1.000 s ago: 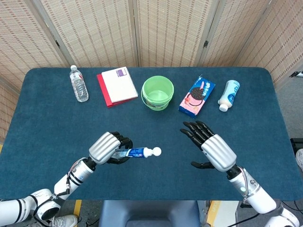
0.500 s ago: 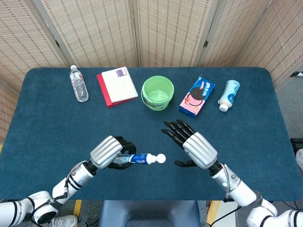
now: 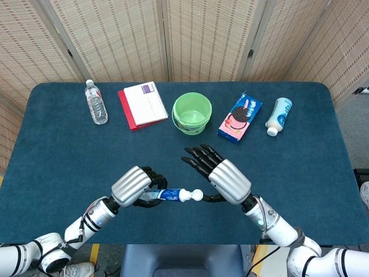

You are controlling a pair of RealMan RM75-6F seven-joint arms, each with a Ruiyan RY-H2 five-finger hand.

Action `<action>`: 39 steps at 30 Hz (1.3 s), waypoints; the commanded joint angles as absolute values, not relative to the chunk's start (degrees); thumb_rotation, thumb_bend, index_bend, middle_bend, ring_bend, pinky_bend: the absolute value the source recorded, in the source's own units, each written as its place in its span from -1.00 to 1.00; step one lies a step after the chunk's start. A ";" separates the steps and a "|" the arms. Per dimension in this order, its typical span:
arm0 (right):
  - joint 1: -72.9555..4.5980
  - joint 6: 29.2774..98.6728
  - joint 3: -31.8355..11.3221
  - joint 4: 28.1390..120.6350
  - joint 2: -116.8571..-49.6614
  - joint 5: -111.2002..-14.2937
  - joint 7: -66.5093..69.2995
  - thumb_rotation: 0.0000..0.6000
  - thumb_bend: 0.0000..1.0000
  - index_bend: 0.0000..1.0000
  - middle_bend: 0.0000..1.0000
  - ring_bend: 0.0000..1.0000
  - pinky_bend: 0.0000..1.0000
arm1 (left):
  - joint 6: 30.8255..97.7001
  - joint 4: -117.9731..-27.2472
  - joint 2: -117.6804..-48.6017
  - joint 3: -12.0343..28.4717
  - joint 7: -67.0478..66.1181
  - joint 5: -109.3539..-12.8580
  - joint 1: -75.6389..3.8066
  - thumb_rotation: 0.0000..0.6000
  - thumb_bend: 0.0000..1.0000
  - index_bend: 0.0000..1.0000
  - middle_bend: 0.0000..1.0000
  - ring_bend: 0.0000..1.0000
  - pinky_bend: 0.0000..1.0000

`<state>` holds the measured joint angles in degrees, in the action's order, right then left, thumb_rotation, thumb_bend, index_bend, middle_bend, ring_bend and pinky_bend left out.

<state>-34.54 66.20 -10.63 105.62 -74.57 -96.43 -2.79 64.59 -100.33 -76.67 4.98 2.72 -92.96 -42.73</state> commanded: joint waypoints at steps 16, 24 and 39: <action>-37.18 65.28 -10.95 105.66 -76.67 -93.78 -3.92 1.00 -1.00 -1.00 -1.00 -1.00 -1.00 | 62.30 -98.69 -78.72 4.76 -2.15 -90.15 -42.44 1.00 -0.03 0.37 0.47 0.30 0.08; -35.08 67.53 -8.83 108.28 -72.42 -94.82 -1.12 0.99 -1.00 -1.00 -1.00 -1.00 -1.00 | 65.60 -95.54 -79.24 4.96 3.08 -90.15 -40.55 1.00 -0.03 0.37 0.47 0.30 0.08; -37.51 66.02 -8.72 107.13 -75.07 -94.77 6.21 -0.54 -1.00 -1.00 -1.00 -1.00 -1.00 | 67.73 -95.62 -79.38 6.58 7.07 -90.99 -40.32 1.00 -0.02 0.37 0.47 0.31 0.08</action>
